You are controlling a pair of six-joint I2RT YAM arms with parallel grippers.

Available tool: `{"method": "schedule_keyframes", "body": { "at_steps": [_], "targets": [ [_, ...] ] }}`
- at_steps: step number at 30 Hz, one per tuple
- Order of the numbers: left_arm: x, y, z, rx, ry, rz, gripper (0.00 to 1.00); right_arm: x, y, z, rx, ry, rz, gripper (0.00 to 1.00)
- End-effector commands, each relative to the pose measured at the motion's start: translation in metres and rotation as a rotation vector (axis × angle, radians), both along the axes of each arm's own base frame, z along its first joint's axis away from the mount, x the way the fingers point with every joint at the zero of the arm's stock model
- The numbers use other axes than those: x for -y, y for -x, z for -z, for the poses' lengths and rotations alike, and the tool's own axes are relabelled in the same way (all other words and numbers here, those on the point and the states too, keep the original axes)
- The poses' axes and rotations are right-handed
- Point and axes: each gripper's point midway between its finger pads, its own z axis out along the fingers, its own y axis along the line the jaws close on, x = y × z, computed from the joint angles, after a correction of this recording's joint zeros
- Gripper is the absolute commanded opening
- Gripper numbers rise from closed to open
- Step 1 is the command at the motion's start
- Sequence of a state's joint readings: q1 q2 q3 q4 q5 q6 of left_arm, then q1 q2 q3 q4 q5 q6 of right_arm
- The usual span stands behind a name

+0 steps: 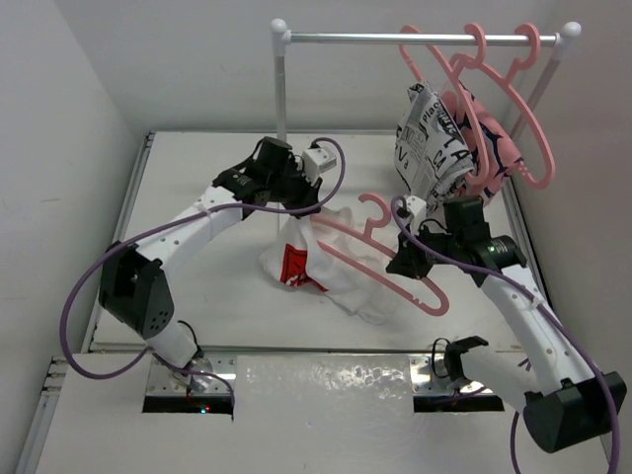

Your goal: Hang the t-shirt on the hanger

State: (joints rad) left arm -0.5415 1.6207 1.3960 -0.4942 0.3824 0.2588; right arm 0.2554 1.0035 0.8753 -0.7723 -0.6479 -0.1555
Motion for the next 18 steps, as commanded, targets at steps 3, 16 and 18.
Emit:
{"method": "schedule_keyframes", "body": {
  "at_steps": [3,16,18],
  "targets": [
    [0.012,0.041,-0.073,0.054,0.155,0.182,0.0,-0.019,-0.023,-0.043,0.22,-0.165,0.039,0.0],
    [0.063,0.131,-0.134,0.071,0.29,0.426,0.0,-0.025,-0.038,-0.074,0.342,-0.231,0.142,0.0],
    [0.069,0.137,-0.134,0.065,0.294,0.442,0.0,-0.027,-0.04,-0.075,0.356,-0.238,0.141,0.0]
  ]
}}
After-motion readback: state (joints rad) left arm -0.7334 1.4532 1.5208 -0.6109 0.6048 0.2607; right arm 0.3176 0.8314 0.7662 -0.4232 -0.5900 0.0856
